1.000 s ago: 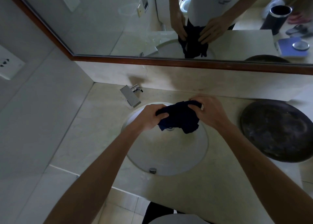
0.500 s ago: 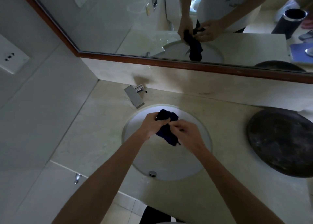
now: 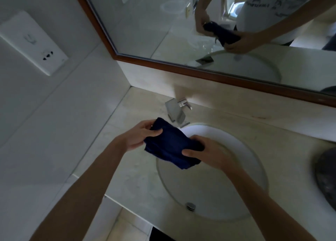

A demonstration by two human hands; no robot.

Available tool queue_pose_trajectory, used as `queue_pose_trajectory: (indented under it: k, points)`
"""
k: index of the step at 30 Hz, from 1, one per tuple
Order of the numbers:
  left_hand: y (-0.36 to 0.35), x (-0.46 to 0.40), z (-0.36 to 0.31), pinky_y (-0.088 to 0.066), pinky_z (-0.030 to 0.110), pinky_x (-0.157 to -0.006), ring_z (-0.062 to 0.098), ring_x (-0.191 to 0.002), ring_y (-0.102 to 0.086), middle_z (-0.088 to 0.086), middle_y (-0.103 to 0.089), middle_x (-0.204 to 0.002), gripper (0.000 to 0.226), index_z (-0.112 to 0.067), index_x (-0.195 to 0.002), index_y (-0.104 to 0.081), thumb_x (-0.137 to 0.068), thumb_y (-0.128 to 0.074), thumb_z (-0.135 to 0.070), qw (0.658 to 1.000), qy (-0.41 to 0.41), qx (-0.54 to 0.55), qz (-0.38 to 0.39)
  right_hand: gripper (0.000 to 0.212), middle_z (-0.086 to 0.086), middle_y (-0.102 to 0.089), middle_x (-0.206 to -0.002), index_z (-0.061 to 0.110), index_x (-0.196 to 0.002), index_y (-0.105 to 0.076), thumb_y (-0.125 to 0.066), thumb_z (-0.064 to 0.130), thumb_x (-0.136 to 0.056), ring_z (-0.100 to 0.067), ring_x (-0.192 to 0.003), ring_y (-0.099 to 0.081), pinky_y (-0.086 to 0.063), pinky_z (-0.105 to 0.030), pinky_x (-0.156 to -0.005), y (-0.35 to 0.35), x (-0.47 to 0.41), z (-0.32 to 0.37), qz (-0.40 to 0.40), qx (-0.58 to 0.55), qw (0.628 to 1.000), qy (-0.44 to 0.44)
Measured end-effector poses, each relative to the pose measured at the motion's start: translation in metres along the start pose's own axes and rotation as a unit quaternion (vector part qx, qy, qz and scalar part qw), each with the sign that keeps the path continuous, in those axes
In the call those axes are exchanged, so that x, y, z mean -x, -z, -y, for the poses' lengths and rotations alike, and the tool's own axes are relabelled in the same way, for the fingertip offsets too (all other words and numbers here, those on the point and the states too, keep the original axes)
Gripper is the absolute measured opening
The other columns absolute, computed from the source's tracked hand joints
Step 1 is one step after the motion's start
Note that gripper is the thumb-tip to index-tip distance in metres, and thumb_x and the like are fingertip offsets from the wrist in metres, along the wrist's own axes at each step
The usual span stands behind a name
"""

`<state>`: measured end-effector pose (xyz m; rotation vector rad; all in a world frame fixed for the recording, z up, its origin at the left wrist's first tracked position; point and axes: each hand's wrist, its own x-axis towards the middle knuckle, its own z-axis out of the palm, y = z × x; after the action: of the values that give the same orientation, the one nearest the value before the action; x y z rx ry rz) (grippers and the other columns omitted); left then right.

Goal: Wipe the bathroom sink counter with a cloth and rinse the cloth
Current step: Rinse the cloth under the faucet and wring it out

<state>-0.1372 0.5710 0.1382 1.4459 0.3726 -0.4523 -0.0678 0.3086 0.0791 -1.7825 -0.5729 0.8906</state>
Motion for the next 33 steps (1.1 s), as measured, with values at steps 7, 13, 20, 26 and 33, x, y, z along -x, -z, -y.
queue_pose_trajectory:
  k: [7, 13, 20, 26, 33]
  points:
    - [0.11, -0.001, 0.005, -0.057, 0.042, -0.093, 0.033, -0.116, -0.066, 0.013, -0.07, -0.124, 0.033, -0.009, -0.128, -0.065, -0.096, -0.065, -0.017, 0.998, 0.001, 0.017, -0.052, 0.048, 0.007, -0.064, -0.098, 0.028, -0.098, -0.054, -0.091, 0.036, -0.069, -0.008, -0.091, -0.064, -0.053, -0.026, -0.07, -0.086, -0.097, 0.02, -0.18, -0.002, 0.983, 0.029]
    - [0.165, -0.004, -0.039, -0.06, 0.044, -0.084, 0.015, -0.095, -0.073, -0.002, -0.076, -0.102, 0.02, -0.02, -0.115, -0.07, -0.096, -0.067, -0.013, 0.957, -0.12, -0.242, -0.109, 0.031, 0.009, -0.062, -0.081, 0.018, -0.084, -0.057, -0.086, 0.026, -0.076, -0.008, -0.074, -0.059, -0.053, -0.039, -0.071, -0.136, -0.161, 0.037, -0.246, 0.089, 0.961, 0.091]
    - [0.194, 0.003, -0.088, -0.056, 0.058, -0.057, 0.039, -0.077, -0.071, 0.007, -0.075, -0.092, 0.033, -0.03, -0.115, -0.072, -0.097, -0.058, -0.007, 0.92, -0.159, -0.357, -0.019, 0.081, 0.005, -0.05, -0.14, 0.017, -0.137, -0.052, -0.092, 0.029, -0.069, -0.008, -0.132, -0.047, -0.039, -0.023, -0.108, -0.098, -0.211, 0.103, -0.182, 0.081, 0.956, 0.216]
    - [0.212, -0.011, -0.091, -0.058, 0.027, -0.083, 0.013, -0.102, -0.071, -0.003, -0.075, -0.108, 0.027, -0.016, -0.119, -0.07, -0.095, -0.064, -0.004, 0.949, -0.16, -0.267, -0.043, 0.056, 0.01, -0.073, -0.11, 0.023, -0.125, -0.066, -0.088, 0.036, -0.075, -0.002, -0.098, -0.067, -0.058, -0.031, -0.081, -0.083, -0.231, 0.116, -0.031, 0.099, 0.99, 0.097]
    - [0.223, -0.045, -0.044, -0.059, 0.04, -0.091, 0.024, -0.105, -0.072, 0.004, -0.076, -0.111, 0.022, -0.016, -0.117, -0.072, -0.095, -0.069, -0.02, 0.98, -0.05, -0.026, -0.188, 0.036, 0.009, -0.072, -0.099, 0.018, -0.118, -0.066, -0.077, 0.032, -0.087, 0.004, -0.083, -0.066, -0.054, -0.017, -0.066, -0.093, -0.225, 0.088, -0.143, 0.036, 0.989, 0.029]
